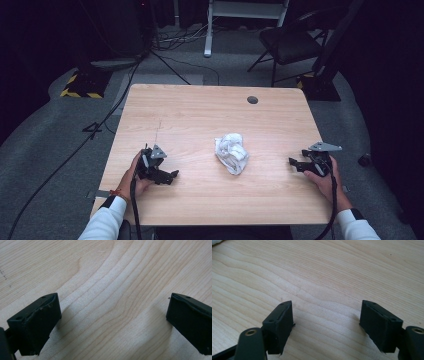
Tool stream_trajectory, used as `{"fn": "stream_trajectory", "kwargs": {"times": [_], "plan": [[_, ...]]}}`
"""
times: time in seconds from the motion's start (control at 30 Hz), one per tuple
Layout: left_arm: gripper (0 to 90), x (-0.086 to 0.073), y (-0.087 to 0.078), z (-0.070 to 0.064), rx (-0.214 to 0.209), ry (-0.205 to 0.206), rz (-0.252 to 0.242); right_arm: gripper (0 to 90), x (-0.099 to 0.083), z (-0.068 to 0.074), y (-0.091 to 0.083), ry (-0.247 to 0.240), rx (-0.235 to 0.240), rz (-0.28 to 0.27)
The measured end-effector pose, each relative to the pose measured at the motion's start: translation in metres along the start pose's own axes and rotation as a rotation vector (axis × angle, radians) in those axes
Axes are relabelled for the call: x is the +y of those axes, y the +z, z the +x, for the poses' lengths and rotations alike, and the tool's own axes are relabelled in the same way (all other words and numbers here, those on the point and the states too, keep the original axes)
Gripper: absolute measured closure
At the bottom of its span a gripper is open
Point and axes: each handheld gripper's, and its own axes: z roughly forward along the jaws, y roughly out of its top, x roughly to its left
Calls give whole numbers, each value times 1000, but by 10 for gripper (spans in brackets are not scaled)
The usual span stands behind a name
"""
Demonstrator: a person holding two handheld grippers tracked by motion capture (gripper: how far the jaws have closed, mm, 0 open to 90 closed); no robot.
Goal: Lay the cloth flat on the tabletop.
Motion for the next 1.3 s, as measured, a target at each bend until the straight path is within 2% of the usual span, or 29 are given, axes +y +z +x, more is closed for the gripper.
{"fn": "stream_trajectory", "kwargs": {"times": [0.17,0.27,0.4,0.47,0.53,0.63,0.73,0.9,0.97,1.0,1.07,1.2,1.23,1.3], "plan": [[0,-4,-3,-1,-3,1,-4,266,0,0,0,-1,-2,0],[1,-5,-4,-1,-9,17,-4,229,2,0,1,6,-10,17],[2,-6,-5,-1,-19,24,-1,229,2,1,1,14,-18,22],[2,-6,-5,-1,-21,26,-1,257,6,3,0,7,-25,50],[2,-7,-6,-1,-25,30,-1,268,10,7,0,-5,1,72],[2,-9,-8,0,-25,29,-1,270,14,14,0,-20,24,42],[2,-9,-8,0,-26,29,-2,283,24,29,-1,-52,70,20],[2,-9,-8,0,-26,30,-3,336,39,65,0,-164,139,1],[2,-9,-8,0,-25,29,-3,343,44,78,1,-189,174,-13],[2,-9,-8,-1,-25,28,-2,348,53,92,3,-212,211,-29],[2,-9,-8,-1,-23,27,-1,348,56,97,4,-218,224,-33],[2,-9,-7,-2,-25,24,-5,369,71,129,13,-272,286,-43],[2,-8,-7,-3,-23,27,-3,384,76,146,18,-304,287,-33],[2,-8,-6,-4,-24,26,-5,384,77,151,20,-313,281,-30]]}}
